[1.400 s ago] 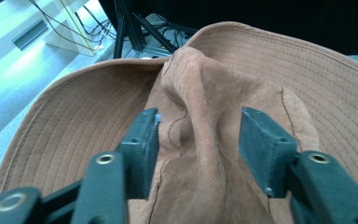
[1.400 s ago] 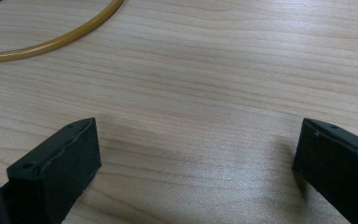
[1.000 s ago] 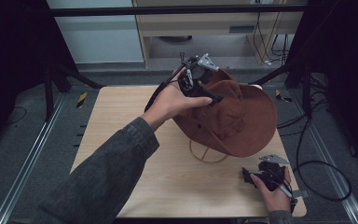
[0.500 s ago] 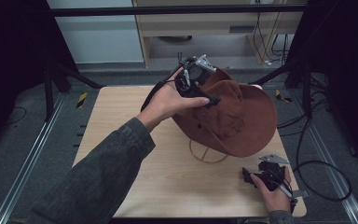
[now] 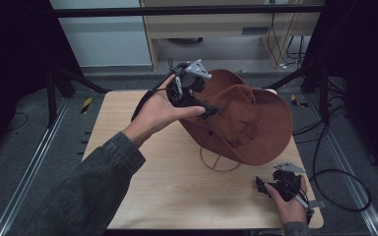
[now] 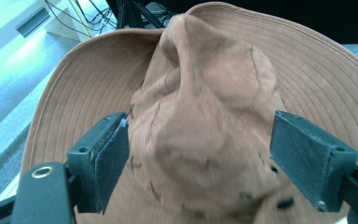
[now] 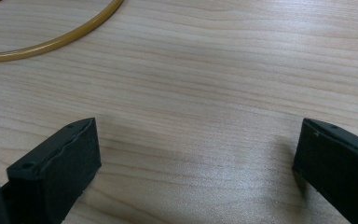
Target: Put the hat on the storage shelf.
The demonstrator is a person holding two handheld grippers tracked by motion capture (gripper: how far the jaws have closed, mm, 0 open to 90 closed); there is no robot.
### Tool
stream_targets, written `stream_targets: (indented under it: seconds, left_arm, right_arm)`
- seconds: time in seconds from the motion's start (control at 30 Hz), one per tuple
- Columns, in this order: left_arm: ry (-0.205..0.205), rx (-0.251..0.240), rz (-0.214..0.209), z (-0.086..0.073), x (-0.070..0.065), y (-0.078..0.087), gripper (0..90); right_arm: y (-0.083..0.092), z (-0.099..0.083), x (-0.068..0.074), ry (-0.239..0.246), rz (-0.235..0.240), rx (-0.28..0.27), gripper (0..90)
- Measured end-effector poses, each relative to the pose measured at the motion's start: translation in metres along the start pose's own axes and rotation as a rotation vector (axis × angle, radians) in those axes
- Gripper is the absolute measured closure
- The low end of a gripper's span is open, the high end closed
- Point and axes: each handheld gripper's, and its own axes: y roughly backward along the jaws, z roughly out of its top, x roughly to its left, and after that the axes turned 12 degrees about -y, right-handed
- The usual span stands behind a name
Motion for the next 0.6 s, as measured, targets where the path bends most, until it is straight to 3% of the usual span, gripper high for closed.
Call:
stream_targets:
  seconds: [0.37,0.43,0.6]
  left_arm:
    - [0.051,-0.034,0.024,-0.036,-0.005,0.031,20.0]
    - [0.047,-0.029,0.031,-0.042,-0.007,0.036,18.3]
    - [0.052,-0.069,0.051,-0.058,-0.014,0.047,14.6]
  right_arm:
    - [0.000,0.000,0.000,0.000,0.000,0.000,0.6]
    - [0.000,0.000,0.000,0.001,0.000,0.000,0.5]
    - [0.000,0.000,0.000,0.001,-0.001,0.001,0.6]
